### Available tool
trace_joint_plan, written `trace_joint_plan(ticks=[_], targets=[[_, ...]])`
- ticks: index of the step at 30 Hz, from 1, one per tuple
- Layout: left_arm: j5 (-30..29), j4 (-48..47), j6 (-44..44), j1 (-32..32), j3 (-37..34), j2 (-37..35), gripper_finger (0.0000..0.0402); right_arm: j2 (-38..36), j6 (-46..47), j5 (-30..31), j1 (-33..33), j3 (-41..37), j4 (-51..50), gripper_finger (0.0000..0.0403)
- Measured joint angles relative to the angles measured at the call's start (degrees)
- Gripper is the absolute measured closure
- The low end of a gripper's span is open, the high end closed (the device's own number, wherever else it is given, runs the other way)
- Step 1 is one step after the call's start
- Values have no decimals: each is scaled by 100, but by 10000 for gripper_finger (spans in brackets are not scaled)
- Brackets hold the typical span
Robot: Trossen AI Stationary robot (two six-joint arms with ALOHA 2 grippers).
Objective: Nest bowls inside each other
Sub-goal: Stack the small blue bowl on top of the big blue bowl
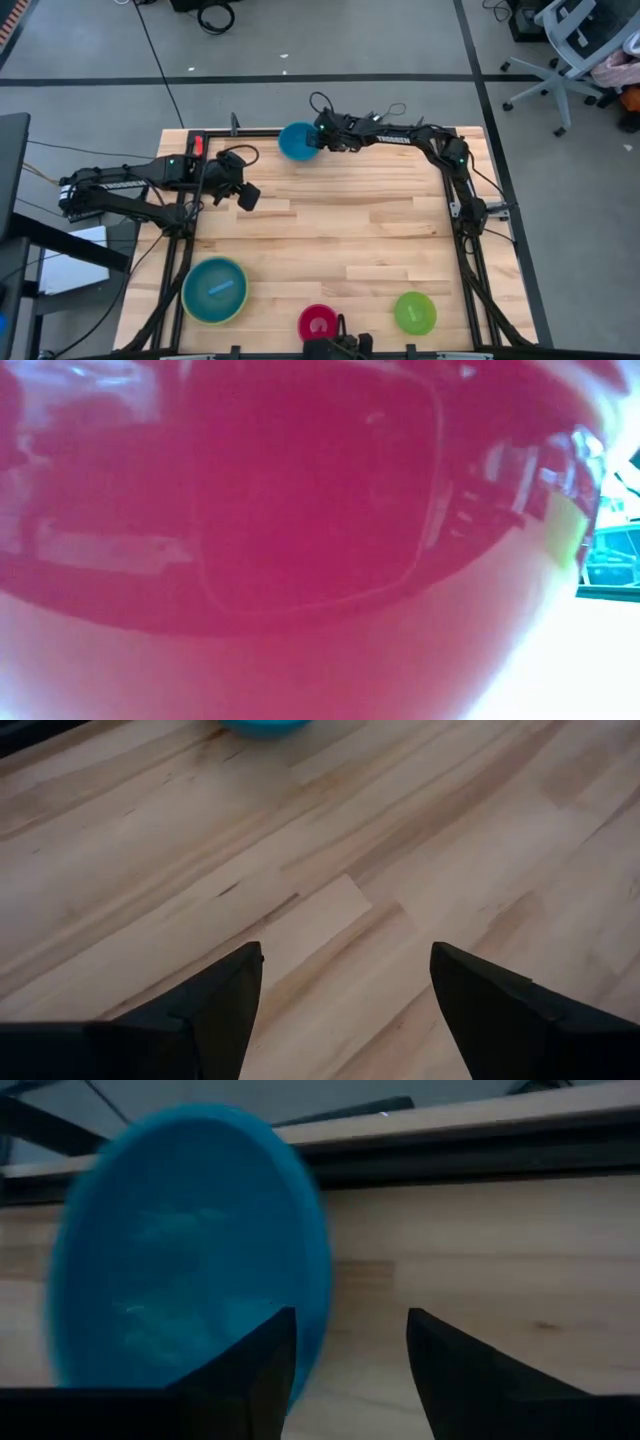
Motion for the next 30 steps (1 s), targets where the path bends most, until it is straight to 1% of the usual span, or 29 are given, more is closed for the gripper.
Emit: trace_joint_plan(ticks=[4, 7, 10, 13, 14, 16, 19, 24, 30], targets=[[-2, 4, 32, 0, 0, 0, 111, 124, 74, -161, 17, -3, 193, 216], [-15, -9, 32, 2, 0, 0, 111, 213, 65, -215, 44, -1, 214, 238], [-40, -41, 34, 27, -2, 0, 111, 216, -80, -210, 63, -2, 193, 285], [-91, -47, 32, 62, -15, 0, 111, 173, -420, -197, 99, 0, 167, 359], [-119, -35, 32, 71, -15, 2, 111, 140, -549, -196, 135, -2, 190, 378], [-206, -2, 34, 100, -15, 10, 111, 12, -805, -165, 258, -2, 151, 383], [-375, 106, 40, 187, -15, 82, 111, -243, -1251, -196, 514, -2, 121, 373], [-496, 454, 181, 492, -15, 326, 111, -763, -1928, 293, 1144, -2, 142, 383], [-492, 972, 239, 645, -17, 558, 112, -1248, -2320, 804, 1685, -2, 272, 382]])
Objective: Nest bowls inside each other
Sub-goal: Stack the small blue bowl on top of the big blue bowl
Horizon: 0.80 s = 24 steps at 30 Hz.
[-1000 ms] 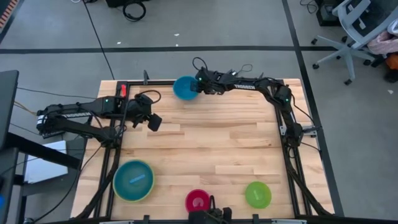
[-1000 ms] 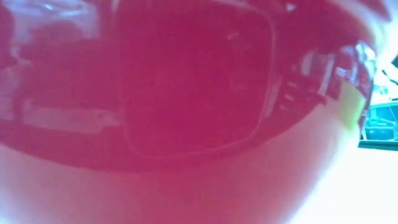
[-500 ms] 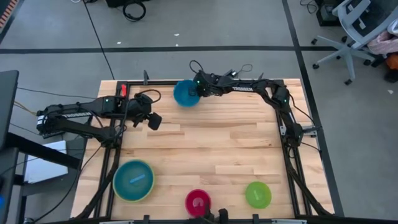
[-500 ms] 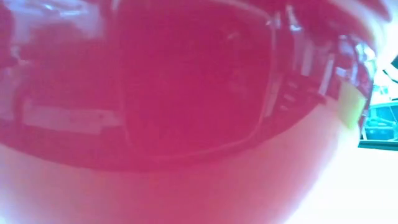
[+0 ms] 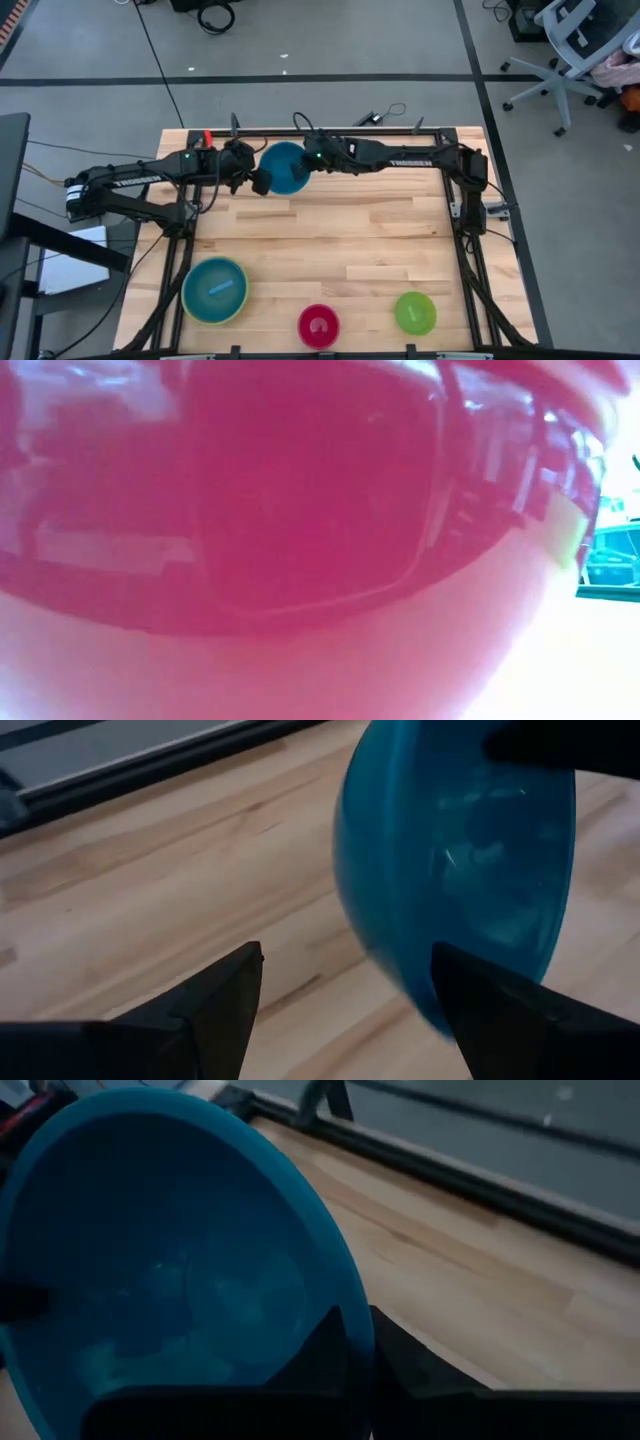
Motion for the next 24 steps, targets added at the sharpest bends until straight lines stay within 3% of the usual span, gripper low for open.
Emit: trace_joint_plan(ticks=[3, 6, 15, 20, 24], targets=[[4, 235, 91, -4, 0, 37, 120, -118, -92, 133, 123, 0, 6, 378], [18, 317, 189, -7, 2, 95, 159, -159, -193, 141, 178, 0, 17, 377], [-187, 238, 126, 18, 2, 104, 381, -161, -193, 128, 293, 0, 94, 355], [-66, -51, 240, 47, 4, 102, 387, -239, -198, -144, 335, 0, 57, 305], [428, -830, 316, 26, 36, 37, 387, -600, -198, -610, 248, -2, -24, 255]])
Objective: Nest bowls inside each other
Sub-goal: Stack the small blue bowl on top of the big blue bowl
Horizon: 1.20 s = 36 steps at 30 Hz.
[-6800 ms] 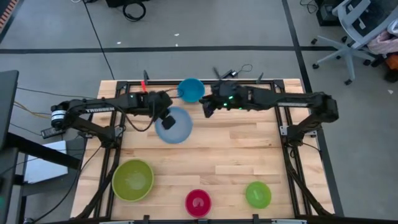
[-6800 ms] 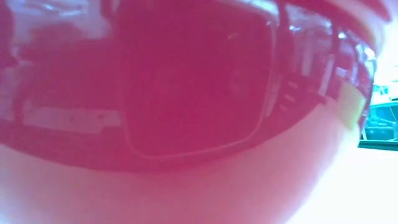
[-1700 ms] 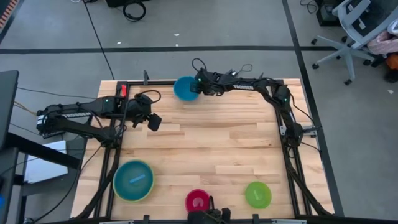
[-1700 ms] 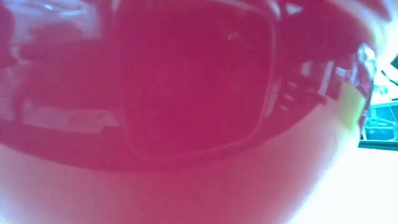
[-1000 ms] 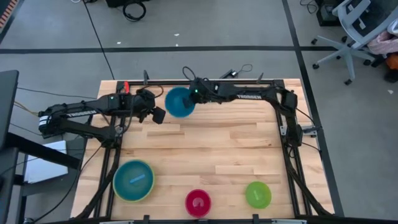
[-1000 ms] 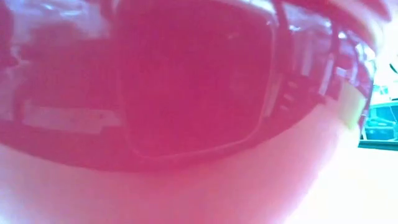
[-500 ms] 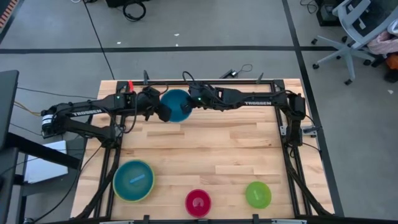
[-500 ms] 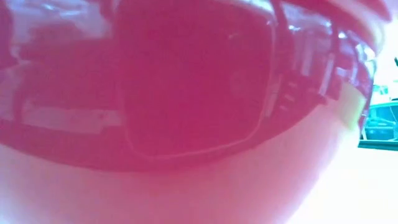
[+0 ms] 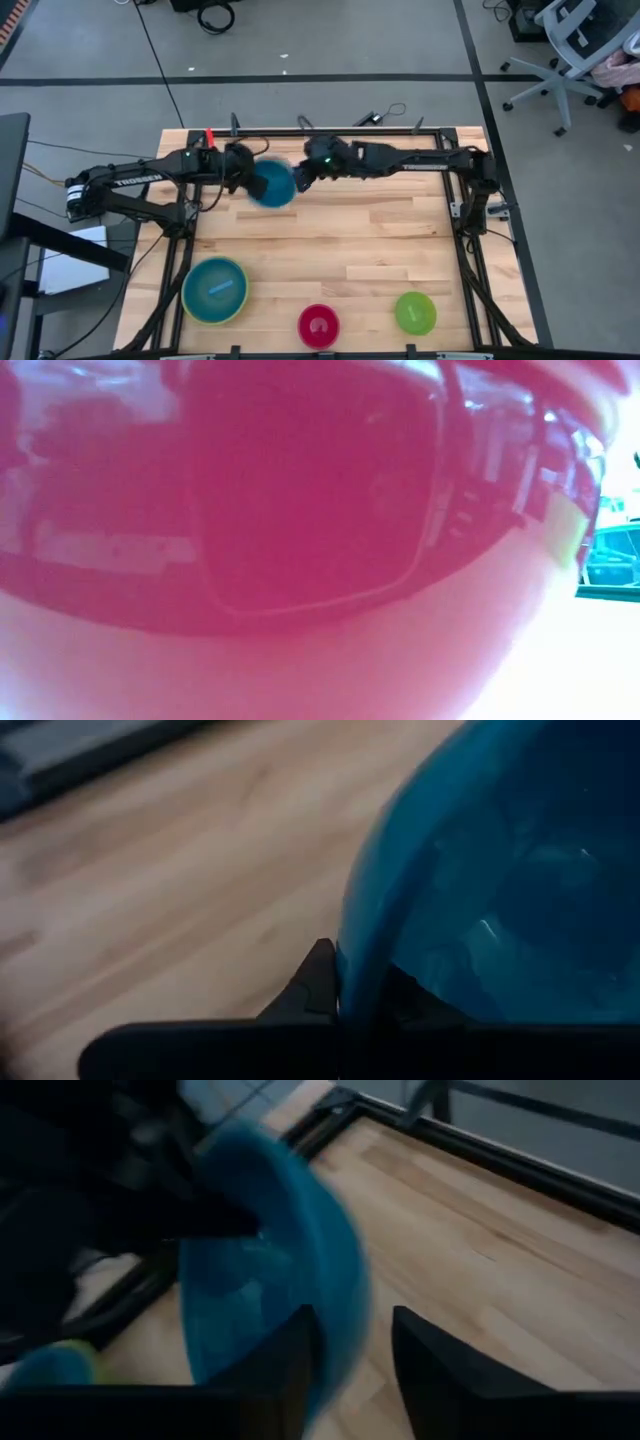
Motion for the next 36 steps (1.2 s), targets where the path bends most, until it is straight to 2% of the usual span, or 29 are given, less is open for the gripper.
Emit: trace_joint_plan(ticks=[2, 5, 7, 9, 11, 14, 17, 21, 26, 30, 33, 36], targets=[[589, -812, 402, -84, -84, -71, 389, -334, 3, 20, -88, -4, -82, 234], [1454, -1257, 1023, -366, -6, -132, 389, -824, -40, 65, -158, 15, -366, 211], [2022, -2215, 1428, -708, -51, -272, 389, -1082, -158, 65, -155, 10, -717, 203], [2808, -2465, 1555, -1150, -40, -384, 389, -1326, -270, 202, -147, 4, -1125, 200], [3272, -2781, 1345, -1665, -58, -480, 389, -1551, -335, 520, -195, 4, -1569, 199], [3324, -2536, 626, -2596, -288, -648, 389, -1745, -344, 966, -221, 9, -2335, 199], [3449, -1912, 44, -3566, -727, -606, 389, -1795, -121, 1072, -175, 3, -2984, 199], [3332, -901, -858, -4329, -1196, -475, 389, -1804, 65, 1156, -53, -3, -3413, 198], [2895, -949, -1642, -4548, -1387, -246, 373, -1649, 87, 976, 44, -120, -3295, 198], [2871, -983, -1747, -4546, -1393, -208, 334, -1602, 55, 691, -10, -120, -3198, 197], [2988, -986, -1883, -4546, -1391, -207, 292, -1631, 18, 551, -86, -120, -3151, 197], [3389, -1256, -2110, -4531, -1236, -206, 250, -1671, -150, 355, -129, -116, -3416, 197]])
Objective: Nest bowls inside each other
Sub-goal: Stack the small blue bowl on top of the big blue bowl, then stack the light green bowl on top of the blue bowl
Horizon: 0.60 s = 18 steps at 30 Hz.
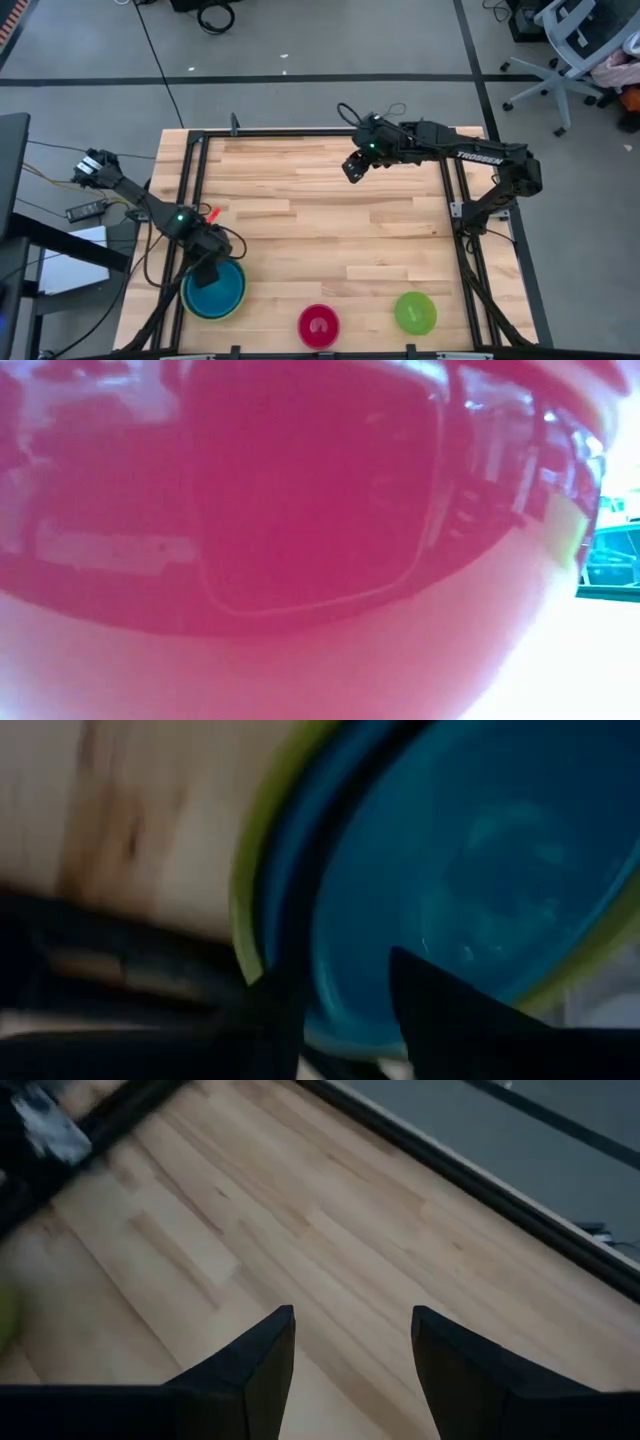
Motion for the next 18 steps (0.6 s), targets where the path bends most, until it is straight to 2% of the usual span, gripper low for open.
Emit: trace_joint_plan(ticks=[3, 6, 8, 12, 18], targets=[[-44, -641, -221, -4, 343, -2, 222, 39, -133, -82, 3, -16, -676, 197], [-631, -1150, -201, -18, 654, -12, 214, 54, -123, -225, 89, -310, -943, 197], [-1009, -1150, -139, -20, 664, -15, 214, 54, -96, -504, 172, -568, -960, 197], [-1336, -588, -202, 57, 610, 31, 223, 41, 149, -1320, 527, -1235, -1123, 197], [-2664, 1235, -452, 85, 608, 31, 236, -340, 918, -2350, 1762, -2258, -1050, 197]])
